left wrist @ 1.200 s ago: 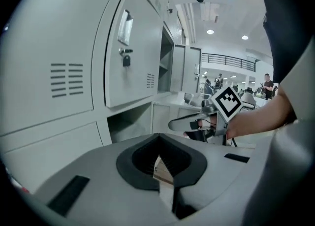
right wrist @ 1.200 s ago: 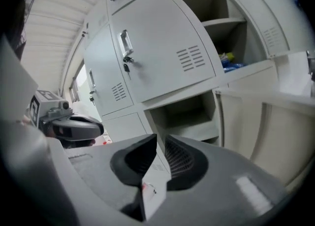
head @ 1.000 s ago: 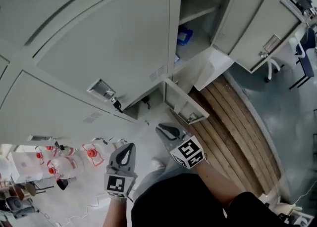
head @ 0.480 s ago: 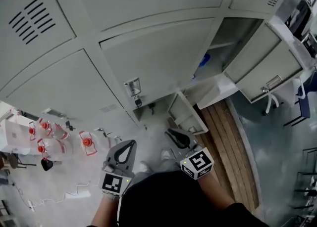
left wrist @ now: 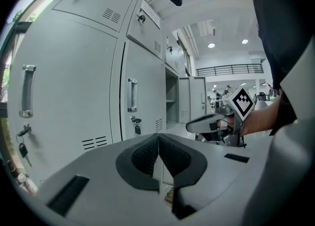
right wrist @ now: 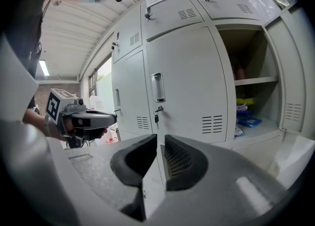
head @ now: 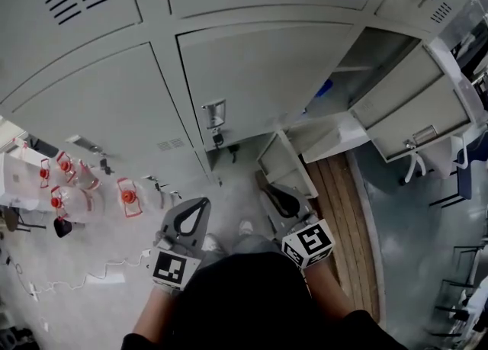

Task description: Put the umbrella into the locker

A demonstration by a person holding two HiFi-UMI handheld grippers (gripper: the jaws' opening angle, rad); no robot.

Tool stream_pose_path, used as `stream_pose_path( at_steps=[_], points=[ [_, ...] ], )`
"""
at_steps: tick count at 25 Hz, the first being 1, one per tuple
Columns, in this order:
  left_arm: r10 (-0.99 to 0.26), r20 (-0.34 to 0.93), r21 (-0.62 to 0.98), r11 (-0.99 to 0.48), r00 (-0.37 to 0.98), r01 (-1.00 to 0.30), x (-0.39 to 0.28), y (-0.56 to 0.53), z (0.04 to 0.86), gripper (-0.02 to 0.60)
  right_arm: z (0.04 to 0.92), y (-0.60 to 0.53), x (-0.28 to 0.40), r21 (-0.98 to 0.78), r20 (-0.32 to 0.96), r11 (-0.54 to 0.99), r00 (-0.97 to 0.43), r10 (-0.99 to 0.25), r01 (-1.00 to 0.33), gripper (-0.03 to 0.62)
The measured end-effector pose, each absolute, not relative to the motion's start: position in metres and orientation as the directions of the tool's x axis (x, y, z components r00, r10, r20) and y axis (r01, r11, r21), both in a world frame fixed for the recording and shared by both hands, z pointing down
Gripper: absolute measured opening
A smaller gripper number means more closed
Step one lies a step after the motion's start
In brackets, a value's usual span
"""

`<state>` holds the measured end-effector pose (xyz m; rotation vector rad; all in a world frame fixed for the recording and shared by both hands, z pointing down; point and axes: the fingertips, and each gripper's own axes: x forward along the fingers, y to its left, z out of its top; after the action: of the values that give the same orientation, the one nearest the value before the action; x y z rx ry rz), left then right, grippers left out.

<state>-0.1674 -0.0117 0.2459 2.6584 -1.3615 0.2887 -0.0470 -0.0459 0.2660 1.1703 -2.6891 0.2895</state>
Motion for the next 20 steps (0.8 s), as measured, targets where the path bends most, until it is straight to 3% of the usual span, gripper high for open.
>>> stream_pose_path(
  at_steps=[20],
  points=[
    [-0.768,0.261,0.052,-0.594,0.585,-0.803,-0.151,-0.012,0.262,0.009,0.277,-0.045,-0.032,-0.081,0.274,0.664,-0.657,-0.702,-0.743,0.041]
  ],
)
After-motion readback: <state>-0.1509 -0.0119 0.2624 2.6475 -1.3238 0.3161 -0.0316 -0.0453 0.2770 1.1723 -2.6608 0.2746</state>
